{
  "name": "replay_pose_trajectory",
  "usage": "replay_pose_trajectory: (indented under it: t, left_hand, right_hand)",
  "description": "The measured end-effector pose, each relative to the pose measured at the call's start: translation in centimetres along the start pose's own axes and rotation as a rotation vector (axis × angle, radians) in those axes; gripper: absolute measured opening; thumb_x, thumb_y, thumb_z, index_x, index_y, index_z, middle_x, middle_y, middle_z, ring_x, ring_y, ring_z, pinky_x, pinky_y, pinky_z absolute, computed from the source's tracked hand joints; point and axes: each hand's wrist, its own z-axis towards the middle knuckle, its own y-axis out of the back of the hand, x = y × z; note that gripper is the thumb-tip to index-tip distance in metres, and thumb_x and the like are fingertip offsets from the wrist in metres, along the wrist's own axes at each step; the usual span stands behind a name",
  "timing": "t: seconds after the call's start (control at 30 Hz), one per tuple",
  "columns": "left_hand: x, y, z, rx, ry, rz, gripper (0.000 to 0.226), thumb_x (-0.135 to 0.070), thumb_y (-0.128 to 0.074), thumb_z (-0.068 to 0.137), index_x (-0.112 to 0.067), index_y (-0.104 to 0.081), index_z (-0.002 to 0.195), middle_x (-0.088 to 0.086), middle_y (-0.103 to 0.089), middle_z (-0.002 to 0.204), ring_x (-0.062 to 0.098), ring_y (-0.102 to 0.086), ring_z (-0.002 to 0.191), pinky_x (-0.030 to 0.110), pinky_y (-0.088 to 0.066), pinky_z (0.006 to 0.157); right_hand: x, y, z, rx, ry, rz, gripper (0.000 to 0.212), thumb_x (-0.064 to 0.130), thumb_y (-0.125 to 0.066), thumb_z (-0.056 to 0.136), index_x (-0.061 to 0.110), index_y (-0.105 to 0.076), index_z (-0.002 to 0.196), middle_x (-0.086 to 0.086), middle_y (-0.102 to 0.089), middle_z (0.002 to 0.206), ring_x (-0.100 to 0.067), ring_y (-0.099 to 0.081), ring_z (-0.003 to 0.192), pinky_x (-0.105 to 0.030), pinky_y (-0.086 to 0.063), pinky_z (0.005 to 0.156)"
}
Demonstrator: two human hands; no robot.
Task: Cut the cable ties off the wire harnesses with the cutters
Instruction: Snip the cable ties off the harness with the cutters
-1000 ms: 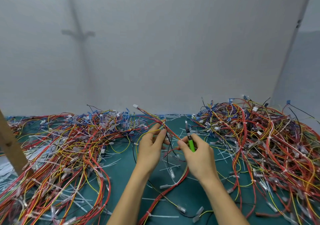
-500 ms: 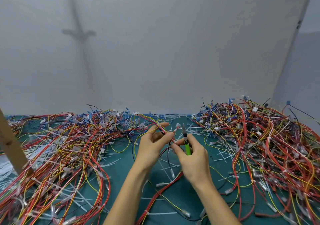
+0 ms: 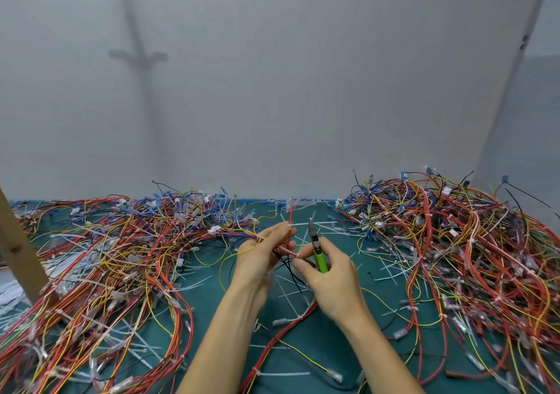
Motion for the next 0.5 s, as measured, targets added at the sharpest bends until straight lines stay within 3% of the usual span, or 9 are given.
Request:
replay_pose_trajectory:
  t: [0.17,0.27,0.37,0.5]
  left_hand:
    - [-0.04,-0.01,0.25,0.021,-0.010,-0.059,0.015,0.001,-0.060,0.088,-0.001,-0.067,0.102,-0.001,-0.071,0.074,0.006,-0.065,0.062,0.015,-0.051,0.059]
    - [-0.06,-0.02,0.28,0.007,-0.036,-0.080,0.012,0.002,-0.059,0.089,-0.003,-0.067,0.096,-0.001,-0.070,0.073,0.007,-0.066,0.065,0.017,-0.052,0.065]
    - [0.05,-0.21,0.26,-0.003,-0.069,-0.053,0.012,0.001,-0.059,0.089,-0.005,-0.067,0.096,0.003,-0.070,0.079,0.010,-0.066,0.071,0.023,-0.050,0.073]
    - [0.44,-0.27,0.19,0.030,-0.108,0.013,0.013,-0.001,-0.060,0.089,-0.006,-0.068,0.098,0.006,-0.073,0.087,0.014,-0.069,0.082,0.024,-0.052,0.079]
  right_hand:
    - [0.53,-0.20,-0.39,-0.104,0.140,-0.177,0.011,0.030,-0.068,0.089,0.022,-0.061,0.084,0.010,-0.051,0.092,-0.002,-0.054,0.082,-0.007,-0.037,0.069]
    - [0.75,-0.52,-0.78,-0.120,0.195,-0.206,0.037,0.053,-0.043,0.093,0.018,-0.056,0.090,0.006,-0.047,0.091,-0.005,-0.051,0.080,-0.014,-0.036,0.069]
    - [0.55,-0.66,-0.88,-0.050,0.167,-0.271,0.049,0.062,-0.026,0.090,0.019,-0.050,0.087,0.009,-0.047,0.086,-0.007,-0.049,0.077,-0.027,-0.036,0.069]
    - [0.15,-0.80,-0.74,-0.014,0.126,-0.342,0.044,0.057,-0.028,0.094,0.022,-0.050,0.081,0.009,-0.048,0.083,-0.008,-0.047,0.074,-0.030,-0.032,0.067]
